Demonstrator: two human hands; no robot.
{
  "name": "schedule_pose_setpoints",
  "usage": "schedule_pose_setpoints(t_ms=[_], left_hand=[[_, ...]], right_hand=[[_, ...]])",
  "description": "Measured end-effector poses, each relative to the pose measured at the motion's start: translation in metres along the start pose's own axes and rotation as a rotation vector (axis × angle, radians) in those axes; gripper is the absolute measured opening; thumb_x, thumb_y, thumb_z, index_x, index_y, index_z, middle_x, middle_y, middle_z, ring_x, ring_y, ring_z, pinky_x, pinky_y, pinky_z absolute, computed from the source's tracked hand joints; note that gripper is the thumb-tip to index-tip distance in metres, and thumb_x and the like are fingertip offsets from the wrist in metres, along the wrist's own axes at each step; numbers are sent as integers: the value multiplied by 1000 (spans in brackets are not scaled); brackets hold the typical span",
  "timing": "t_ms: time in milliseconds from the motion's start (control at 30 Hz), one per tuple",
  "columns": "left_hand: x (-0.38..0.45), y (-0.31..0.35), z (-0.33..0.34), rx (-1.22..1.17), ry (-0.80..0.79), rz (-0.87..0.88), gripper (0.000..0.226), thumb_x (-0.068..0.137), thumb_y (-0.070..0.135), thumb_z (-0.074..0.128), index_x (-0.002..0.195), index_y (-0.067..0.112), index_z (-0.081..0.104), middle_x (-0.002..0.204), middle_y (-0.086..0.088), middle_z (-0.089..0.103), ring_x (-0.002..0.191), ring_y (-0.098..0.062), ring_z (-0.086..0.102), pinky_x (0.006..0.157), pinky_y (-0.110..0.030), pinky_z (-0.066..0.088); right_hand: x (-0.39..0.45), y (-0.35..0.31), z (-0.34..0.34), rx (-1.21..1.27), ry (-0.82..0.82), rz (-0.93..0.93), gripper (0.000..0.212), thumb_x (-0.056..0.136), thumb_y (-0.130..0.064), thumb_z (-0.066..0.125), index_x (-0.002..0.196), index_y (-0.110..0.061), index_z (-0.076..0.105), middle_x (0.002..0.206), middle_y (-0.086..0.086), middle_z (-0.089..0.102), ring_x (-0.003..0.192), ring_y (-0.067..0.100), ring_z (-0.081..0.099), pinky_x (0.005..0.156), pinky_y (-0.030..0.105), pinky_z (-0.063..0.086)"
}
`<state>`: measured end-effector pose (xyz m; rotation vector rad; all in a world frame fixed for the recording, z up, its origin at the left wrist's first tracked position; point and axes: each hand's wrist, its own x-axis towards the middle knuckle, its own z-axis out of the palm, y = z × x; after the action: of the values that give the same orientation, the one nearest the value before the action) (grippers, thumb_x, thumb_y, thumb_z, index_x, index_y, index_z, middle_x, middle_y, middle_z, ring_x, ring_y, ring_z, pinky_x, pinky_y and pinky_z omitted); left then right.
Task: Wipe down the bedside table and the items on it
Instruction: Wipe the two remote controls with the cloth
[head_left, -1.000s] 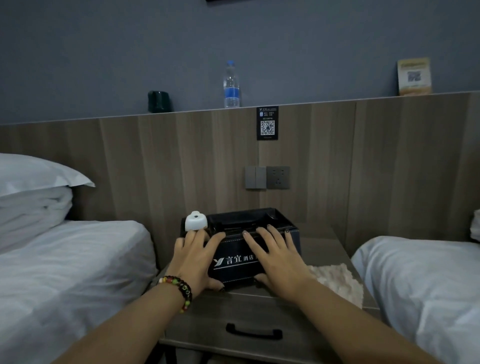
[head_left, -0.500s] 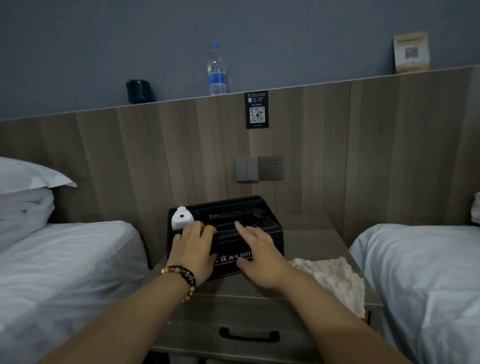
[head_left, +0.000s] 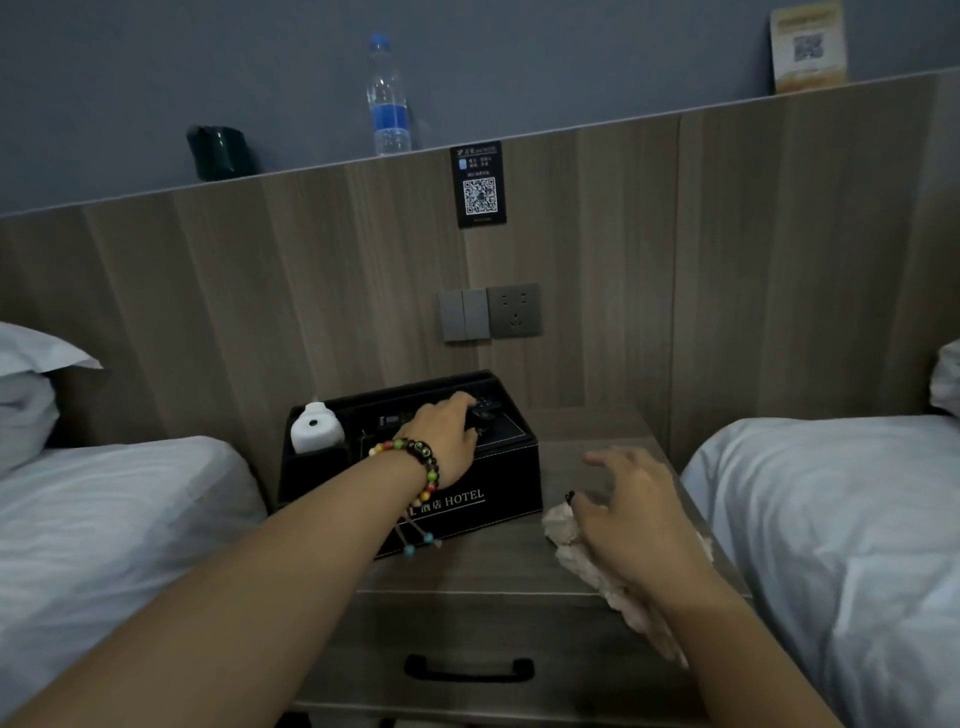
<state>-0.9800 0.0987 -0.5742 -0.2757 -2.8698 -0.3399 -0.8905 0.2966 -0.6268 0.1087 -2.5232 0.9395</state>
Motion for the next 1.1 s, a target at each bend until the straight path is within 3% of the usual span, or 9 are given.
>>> schedule_pose_setpoints(t_ms=[233, 333, 433, 567, 767, 867, 967, 1033, 1100], left_hand=[[11, 8, 7, 84, 126, 25, 29, 99, 25, 43, 126, 18, 51, 133, -5, 51, 116, -24, 53, 93, -36, 46], [5, 9, 6, 170, 222, 2, 24, 101, 25, 38, 121, 18, 51, 120, -6, 60, 104, -25, 58, 81, -37, 48], [-7, 18, -4, 166, 430, 57, 24, 101, 26, 38, 117, 16, 52, 104, -7, 65, 91, -25, 61, 73, -36, 48], [-35, 37, -22, -158, 745, 110, 22, 100, 25, 42, 116, 17, 56, 96, -1, 64, 83, -21, 61, 65, -32, 43], [-80, 49, -14, -766, 1000, 67, 19, 100, 25, 44, 113, 17, 55, 94, 12, 62, 84, 2, 60, 77, -13, 46], [-104, 55, -1, -1211, 940, -39, 12, 101, 28, 39, 105, 30, 50, 104, -1, 69, 92, -14, 70, 80, -41, 57], [-124, 57, 18, -1637, 758, -320, 15, 102, 23, 39, 109, 23, 52, 104, -7, 69, 85, -17, 72, 77, -40, 59], [-134, 56, 33, -1770, 642, -496, 21, 101, 24, 40, 116, 17, 54, 105, -10, 68, 81, -15, 73, 72, -37, 58], [-140, 57, 42, -1794, 539, -579, 26, 102, 26, 41, 120, 14, 54, 104, -9, 70, 78, -17, 73, 68, -36, 56]], right_hand=[[-4, 5, 1, -148, -357, 87, 59, 80, -51, 62, 133, -29, 47, 135, 2, 42, 128, 24, 38, 110, 42, 30], [-5, 12, 6, -253, -378, 77, 59, 83, -52, 59, 134, -28, 45, 137, 2, 42, 131, 25, 35, 113, 45, 25], [-6, 14, 10, -274, -348, 63, 55, 85, -52, 54, 133, -26, 47, 136, 4, 45, 130, 26, 37, 112, 46, 24], [-5, 21, 7, -275, -319, 78, 58, 83, -58, 49, 132, -28, 49, 134, 2, 49, 128, 24, 40, 112, 47, 22], [-12, 37, 15, -317, -264, 22, 58, 82, -65, 49, 131, -32, 51, 131, -5, 49, 125, 19, 43, 107, 44, 31], [-16, 39, 18, -331, -192, -31, 49, 85, -62, 48, 124, -33, 55, 124, -6, 53, 118, 18, 47, 102, 41, 36], [-20, 41, 22, -396, -157, -90, 53, 85, -61, 32, 118, -30, 59, 119, -6, 58, 111, 18, 52, 102, 40, 36], [-22, 44, 26, -400, -168, -130, 62, 81, -62, 22, 116, -28, 59, 118, -6, 60, 111, 19, 53, 107, 41, 31], [-20, 48, 25, -371, -181, -143, 46, 89, -57, 37, 114, -25, 60, 116, -5, 60, 110, 19, 53, 107, 39, 29]])
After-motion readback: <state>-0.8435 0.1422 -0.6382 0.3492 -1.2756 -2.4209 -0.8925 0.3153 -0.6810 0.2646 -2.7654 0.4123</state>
